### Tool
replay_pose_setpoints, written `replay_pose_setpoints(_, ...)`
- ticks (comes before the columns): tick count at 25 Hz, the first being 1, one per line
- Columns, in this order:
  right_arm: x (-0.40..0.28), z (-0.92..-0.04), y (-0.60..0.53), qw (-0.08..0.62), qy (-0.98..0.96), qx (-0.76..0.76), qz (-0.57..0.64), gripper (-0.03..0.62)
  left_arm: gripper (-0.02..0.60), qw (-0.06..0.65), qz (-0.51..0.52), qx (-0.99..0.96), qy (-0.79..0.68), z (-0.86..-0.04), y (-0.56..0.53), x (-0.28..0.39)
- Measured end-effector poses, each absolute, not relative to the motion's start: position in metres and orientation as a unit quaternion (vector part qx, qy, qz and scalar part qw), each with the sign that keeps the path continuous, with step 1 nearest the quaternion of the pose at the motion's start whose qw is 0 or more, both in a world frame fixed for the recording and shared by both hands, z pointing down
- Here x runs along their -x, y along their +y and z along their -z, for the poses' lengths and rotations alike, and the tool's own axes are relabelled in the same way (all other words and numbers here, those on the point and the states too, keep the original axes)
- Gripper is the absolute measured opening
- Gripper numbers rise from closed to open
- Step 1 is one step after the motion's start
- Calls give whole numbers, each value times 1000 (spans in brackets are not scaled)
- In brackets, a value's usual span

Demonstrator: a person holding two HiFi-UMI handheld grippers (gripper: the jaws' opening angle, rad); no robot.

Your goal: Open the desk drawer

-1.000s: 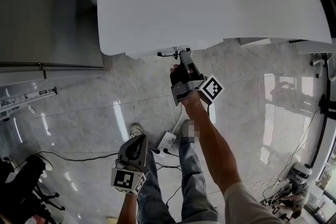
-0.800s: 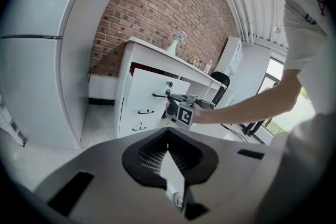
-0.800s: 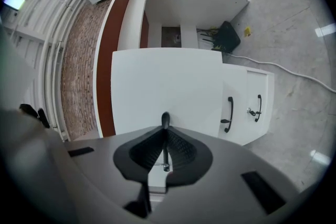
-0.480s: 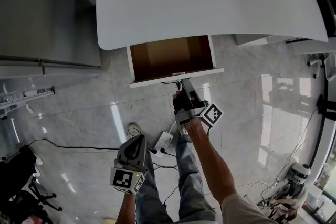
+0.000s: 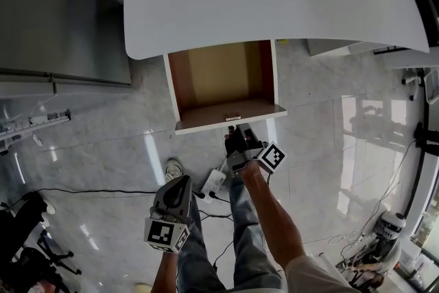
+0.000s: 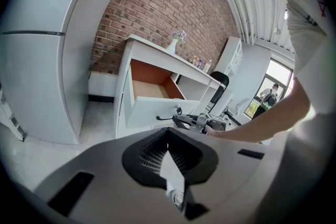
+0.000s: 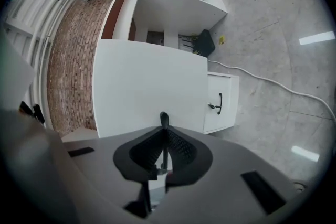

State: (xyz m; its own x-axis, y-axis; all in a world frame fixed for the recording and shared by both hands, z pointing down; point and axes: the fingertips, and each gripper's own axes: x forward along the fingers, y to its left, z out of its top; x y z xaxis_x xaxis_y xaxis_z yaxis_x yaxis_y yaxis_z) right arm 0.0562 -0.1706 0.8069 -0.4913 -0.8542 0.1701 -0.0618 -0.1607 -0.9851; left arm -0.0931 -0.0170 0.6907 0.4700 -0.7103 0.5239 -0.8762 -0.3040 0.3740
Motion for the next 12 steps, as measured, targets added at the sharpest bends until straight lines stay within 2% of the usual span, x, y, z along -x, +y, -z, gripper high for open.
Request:
replay_pose_setpoints(6, -61, -841, -157, 274, 551, 427, 663, 32, 12, 317, -133, -797, -497, -692, -17, 94)
replay_pose_setpoints(12, -61, -847, -158, 277, 566, 414, 657, 32, 12, 320, -136, -794, -499, -698, -18, 100)
